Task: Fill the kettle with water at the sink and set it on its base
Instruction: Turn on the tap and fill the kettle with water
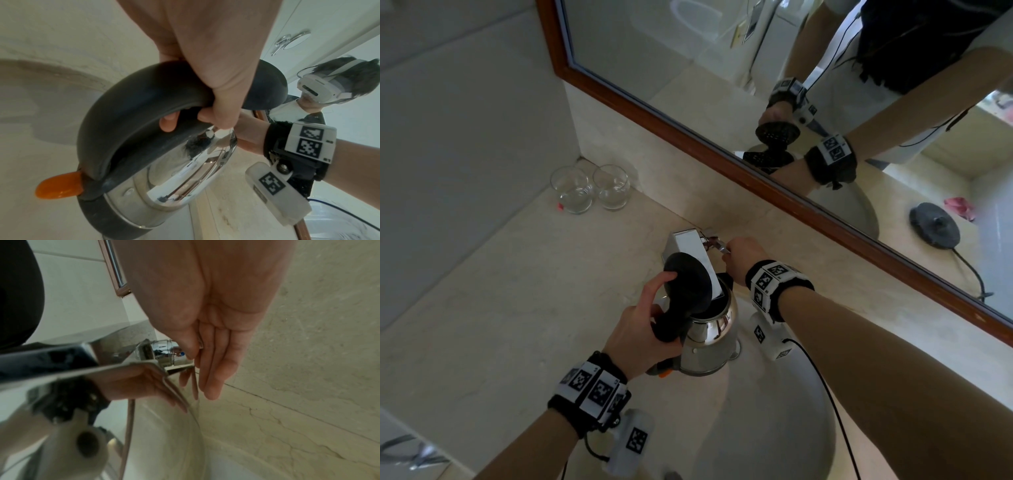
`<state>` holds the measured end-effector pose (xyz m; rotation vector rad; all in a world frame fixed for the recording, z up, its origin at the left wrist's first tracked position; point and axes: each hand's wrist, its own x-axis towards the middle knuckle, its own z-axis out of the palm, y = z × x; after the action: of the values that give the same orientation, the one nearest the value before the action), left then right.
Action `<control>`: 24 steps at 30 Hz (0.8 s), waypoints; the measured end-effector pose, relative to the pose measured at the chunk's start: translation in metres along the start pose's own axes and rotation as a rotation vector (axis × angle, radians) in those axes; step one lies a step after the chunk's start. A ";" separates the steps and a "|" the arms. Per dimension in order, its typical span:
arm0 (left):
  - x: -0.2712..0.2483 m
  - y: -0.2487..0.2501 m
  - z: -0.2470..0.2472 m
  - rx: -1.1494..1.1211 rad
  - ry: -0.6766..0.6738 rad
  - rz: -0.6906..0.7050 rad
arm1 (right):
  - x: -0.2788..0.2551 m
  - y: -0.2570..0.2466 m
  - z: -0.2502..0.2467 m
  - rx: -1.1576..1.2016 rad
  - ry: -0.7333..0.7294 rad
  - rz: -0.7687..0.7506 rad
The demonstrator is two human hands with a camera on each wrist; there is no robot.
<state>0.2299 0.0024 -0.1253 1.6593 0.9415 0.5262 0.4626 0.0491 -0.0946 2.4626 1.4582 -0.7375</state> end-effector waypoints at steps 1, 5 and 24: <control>0.000 0.000 0.000 0.002 0.002 0.001 | 0.000 0.000 0.000 0.003 0.000 0.001; 0.000 -0.002 0.000 0.001 0.010 -0.006 | 0.000 -0.001 0.000 0.006 -0.005 0.009; -0.002 -0.002 0.003 -0.008 0.013 -0.025 | -0.006 -0.003 -0.004 -0.033 0.004 -0.017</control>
<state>0.2307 -0.0007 -0.1278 1.6372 0.9674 0.5241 0.4592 0.0478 -0.0877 2.4316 1.4831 -0.7063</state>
